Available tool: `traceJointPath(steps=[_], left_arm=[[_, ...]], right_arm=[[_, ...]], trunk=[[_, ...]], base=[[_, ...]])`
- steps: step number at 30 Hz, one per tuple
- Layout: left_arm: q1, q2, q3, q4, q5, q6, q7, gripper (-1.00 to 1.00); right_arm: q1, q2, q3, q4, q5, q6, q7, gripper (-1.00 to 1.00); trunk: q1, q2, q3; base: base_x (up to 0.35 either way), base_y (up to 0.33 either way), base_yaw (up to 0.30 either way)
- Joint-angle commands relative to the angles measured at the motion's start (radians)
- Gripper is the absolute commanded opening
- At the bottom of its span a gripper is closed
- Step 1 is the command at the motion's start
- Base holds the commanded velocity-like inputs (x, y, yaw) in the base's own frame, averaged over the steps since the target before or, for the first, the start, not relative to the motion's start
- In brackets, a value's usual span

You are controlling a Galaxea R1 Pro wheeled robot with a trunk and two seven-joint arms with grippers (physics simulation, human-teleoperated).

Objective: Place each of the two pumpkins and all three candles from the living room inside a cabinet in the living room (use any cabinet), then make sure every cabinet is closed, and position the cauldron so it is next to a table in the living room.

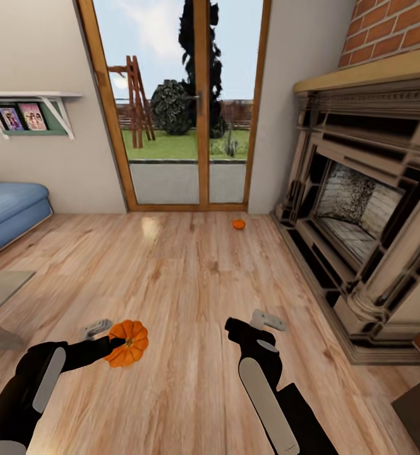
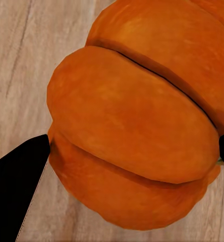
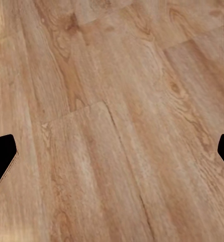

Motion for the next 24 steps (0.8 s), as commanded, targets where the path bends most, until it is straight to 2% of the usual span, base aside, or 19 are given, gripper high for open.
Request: traceJointPath(steps=[1,11,24], left_arm=[[0.000,0.000,0.000,0.000,0.004,0.000,0.000,-1.00],[0.000,0.001,0.000,0.001,0.004,0.000,0.000,-1.00],[0.000,0.002,0.000,0.001,0.003,0.000,0.001,-1.00]], right_arm=[[0.000,0.000,0.000,0.000,0.000,-0.001,0.001,1.00],[0.000,0.003,0.002,-0.002,0.000,-0.043,0.002,1.00],[-0.001,0.003,0.002,-0.001,0.010,-0.049,0.001,1.00]], trunk=[[0.000,0.000,0.000],[0.000,0.000,0.000],[0.000,0.000,0.000]], base=[[0.304,0.093,0.000],[0.308,0.068,0.000],[0.317,0.002,0.000]])
